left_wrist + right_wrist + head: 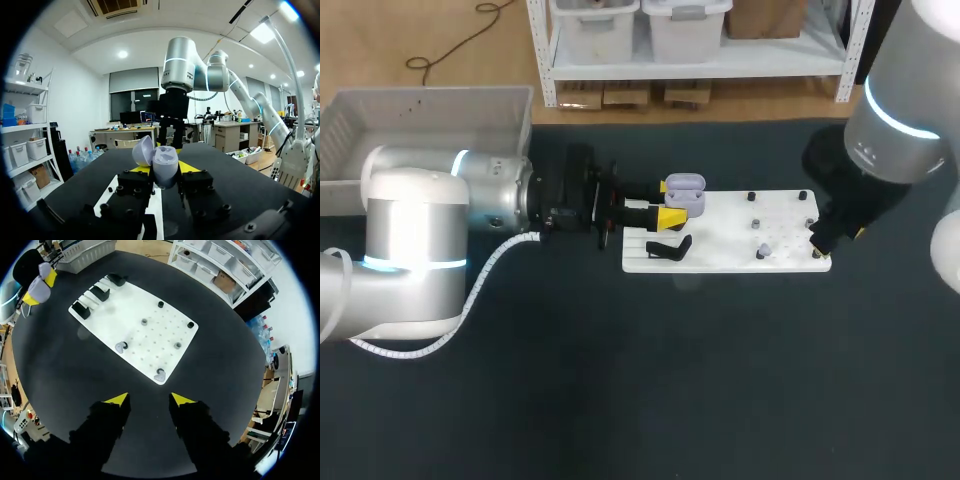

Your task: Pick up each earbud case from the left stands, insert the matching earbuds, close the lid, and place the case in the box.

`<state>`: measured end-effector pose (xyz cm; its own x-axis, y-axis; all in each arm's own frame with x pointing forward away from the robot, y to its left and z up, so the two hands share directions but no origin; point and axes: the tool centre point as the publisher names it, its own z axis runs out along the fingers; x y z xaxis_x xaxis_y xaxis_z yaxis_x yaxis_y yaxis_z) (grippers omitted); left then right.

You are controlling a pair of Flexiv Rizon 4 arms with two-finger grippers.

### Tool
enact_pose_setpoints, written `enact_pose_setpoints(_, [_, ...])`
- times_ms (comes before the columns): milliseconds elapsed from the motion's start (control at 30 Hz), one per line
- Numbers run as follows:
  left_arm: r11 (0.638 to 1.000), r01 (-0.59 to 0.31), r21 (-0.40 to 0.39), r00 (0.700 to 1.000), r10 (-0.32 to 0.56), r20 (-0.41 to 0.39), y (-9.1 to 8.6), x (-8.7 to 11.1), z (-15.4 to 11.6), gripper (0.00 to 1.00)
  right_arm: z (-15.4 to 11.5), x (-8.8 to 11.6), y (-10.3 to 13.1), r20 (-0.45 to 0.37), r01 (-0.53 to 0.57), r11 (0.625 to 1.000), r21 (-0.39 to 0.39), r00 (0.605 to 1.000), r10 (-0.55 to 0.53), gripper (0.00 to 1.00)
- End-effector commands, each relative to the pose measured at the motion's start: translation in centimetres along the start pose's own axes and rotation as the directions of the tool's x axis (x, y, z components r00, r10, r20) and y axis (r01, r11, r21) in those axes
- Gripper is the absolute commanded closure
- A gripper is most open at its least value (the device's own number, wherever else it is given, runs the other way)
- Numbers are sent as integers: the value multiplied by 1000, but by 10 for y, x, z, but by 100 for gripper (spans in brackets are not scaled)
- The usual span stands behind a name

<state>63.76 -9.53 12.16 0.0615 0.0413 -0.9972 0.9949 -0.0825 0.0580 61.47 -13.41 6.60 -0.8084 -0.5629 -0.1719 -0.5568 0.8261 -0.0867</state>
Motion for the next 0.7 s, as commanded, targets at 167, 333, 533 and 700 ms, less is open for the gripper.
enact_pose_setpoints(167, [1000, -1, -2, 1000, 1, 1, 0, 1, 0, 100, 25, -12, -2, -32, 17, 999, 28, 999, -16, 35])
enact_pose_setpoints(333, [1000, -1, -2, 1000, 1, 1, 0, 1, 0, 100, 37, -11, -5, -43, 25, 998, 55, 999, -22, 24])
enact_pose_setpoints(533, [1000, -1, -2, 1000, 1, 1, 0, 1, 0, 100, 45, -8, -12, -43, 9, 997, 71, 999, -6, 41])
enact_pose_setpoints(700, [1000, -1, -2, 1000, 1, 1, 0, 1, 0, 100, 49, -7, -15, -36, -1, 996, 90, 999, 4, 50])
